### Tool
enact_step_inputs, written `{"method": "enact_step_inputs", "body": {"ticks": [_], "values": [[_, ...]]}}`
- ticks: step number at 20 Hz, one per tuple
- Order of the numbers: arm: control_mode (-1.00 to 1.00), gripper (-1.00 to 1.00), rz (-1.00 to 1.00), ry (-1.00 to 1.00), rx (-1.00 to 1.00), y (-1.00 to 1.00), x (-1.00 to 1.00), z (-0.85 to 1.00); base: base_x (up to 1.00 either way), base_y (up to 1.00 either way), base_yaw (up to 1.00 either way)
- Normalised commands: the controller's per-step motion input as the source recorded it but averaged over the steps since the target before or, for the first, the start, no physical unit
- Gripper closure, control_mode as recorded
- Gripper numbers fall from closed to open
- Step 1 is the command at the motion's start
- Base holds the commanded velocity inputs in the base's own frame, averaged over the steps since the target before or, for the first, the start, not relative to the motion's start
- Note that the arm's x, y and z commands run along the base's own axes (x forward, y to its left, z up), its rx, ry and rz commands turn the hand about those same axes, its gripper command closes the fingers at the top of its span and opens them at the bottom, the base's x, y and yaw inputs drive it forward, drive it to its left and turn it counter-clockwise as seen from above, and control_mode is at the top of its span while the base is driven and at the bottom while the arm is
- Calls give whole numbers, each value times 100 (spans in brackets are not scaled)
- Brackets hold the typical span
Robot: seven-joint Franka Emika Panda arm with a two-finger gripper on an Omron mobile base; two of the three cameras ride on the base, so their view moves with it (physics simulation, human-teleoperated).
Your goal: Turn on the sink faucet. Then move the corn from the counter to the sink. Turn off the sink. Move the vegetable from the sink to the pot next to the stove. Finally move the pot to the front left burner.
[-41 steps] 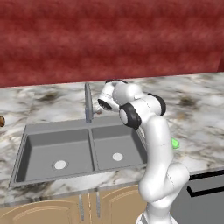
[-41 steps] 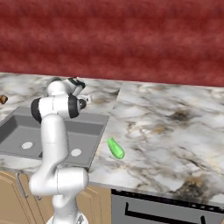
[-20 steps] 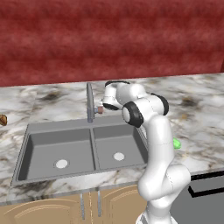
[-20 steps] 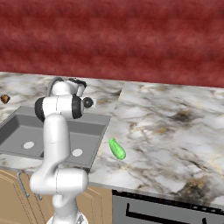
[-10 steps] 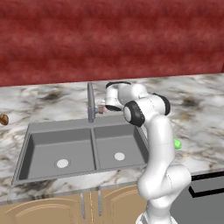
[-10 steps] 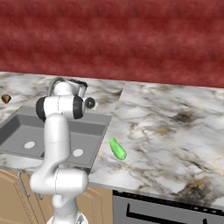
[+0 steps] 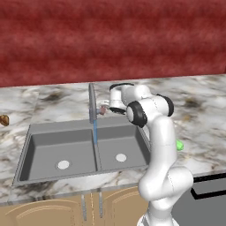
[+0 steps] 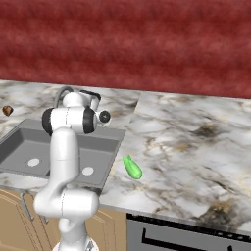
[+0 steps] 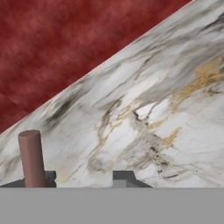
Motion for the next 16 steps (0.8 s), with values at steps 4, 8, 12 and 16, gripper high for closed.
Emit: {"method": "enact_step_inputs", "body": {"ticks": [4,8,12,16], "values": [[-100,-100,0,1,4,-19,-1,0,0,0,0],[-100,-100,0,0,0,-16,0,31,0,0,0],[-100,-100,0,0,0,-32,-1,33,0,0,0],[-100,-100,0,0,0,-34,-8,46,0,0,0]]}}
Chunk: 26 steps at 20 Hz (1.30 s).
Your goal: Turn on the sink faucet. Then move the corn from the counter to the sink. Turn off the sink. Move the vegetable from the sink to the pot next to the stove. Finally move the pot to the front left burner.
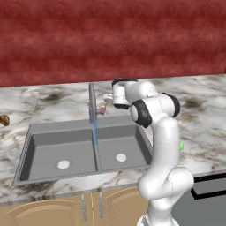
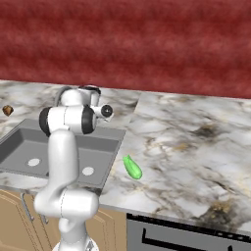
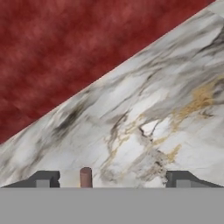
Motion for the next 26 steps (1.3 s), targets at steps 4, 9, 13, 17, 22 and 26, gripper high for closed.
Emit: {"method": "enact_step_inputs", "body": {"ticks": [4,9,13,17,22,26], "values": [[-100,-100,0,1,0,-23,-6,49,0,0,0],[-100,-100,0,2,0,-32,-11,58,0,0,0],[-100,-100,0,1,0,-34,-40,63,0,0,0],[-100,-100,0,0,0,-36,-76,65,0,0,0],[-100,-100,0,0,-1,-36,-97,61,0,0,0],[-100,-100,0,5,-6,-45,-96,57,0,0,0]]}}
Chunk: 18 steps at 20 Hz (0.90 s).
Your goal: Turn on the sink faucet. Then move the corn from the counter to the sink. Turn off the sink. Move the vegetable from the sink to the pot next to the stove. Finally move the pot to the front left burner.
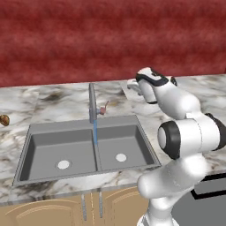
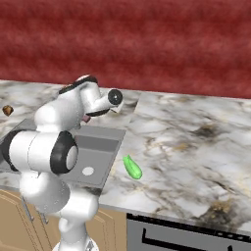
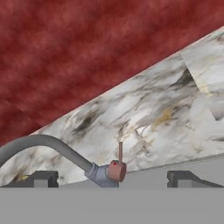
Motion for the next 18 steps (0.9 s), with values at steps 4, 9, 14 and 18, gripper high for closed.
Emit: {"method": "enact_step_inputs", "body": {"ticks": [4,9,14,18], "values": [[-100,-100,0,16,-15,-46,-81,59,0,0,0],[-100,-100,0,23,-19,-42,-72,64,0,0,0],[-100,-100,7,18,-21,-24,-87,11,0,0,0],[-100,-100,20,19,-24,-29,-76,-20,0,0,0]]}}
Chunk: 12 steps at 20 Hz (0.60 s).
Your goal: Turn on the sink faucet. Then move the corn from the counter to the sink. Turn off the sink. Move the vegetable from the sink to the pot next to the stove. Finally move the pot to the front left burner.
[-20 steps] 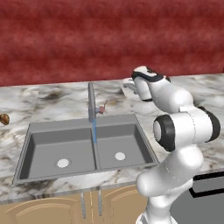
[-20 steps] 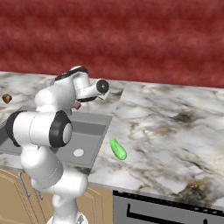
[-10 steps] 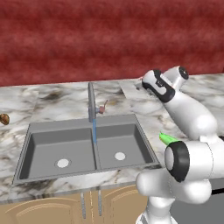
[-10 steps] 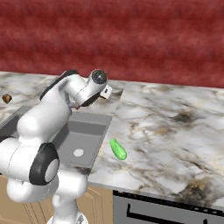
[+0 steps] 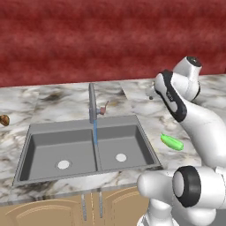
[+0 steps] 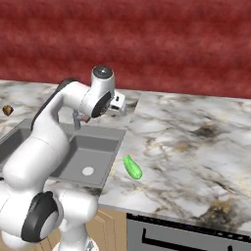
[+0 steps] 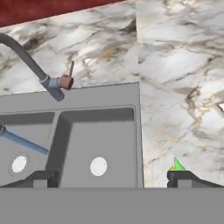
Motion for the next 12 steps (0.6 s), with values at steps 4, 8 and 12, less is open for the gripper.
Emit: {"method": "enact_step_inputs", "body": {"ticks": [4,8,12], "values": [[-100,-100,23,23,-22,-41,-55,-28,0,0,0],[-100,-100,19,20,-11,-50,-30,-70,0,0,0],[-100,-100,8,2,-3,-40,-9,-64,0,0,0]]}}
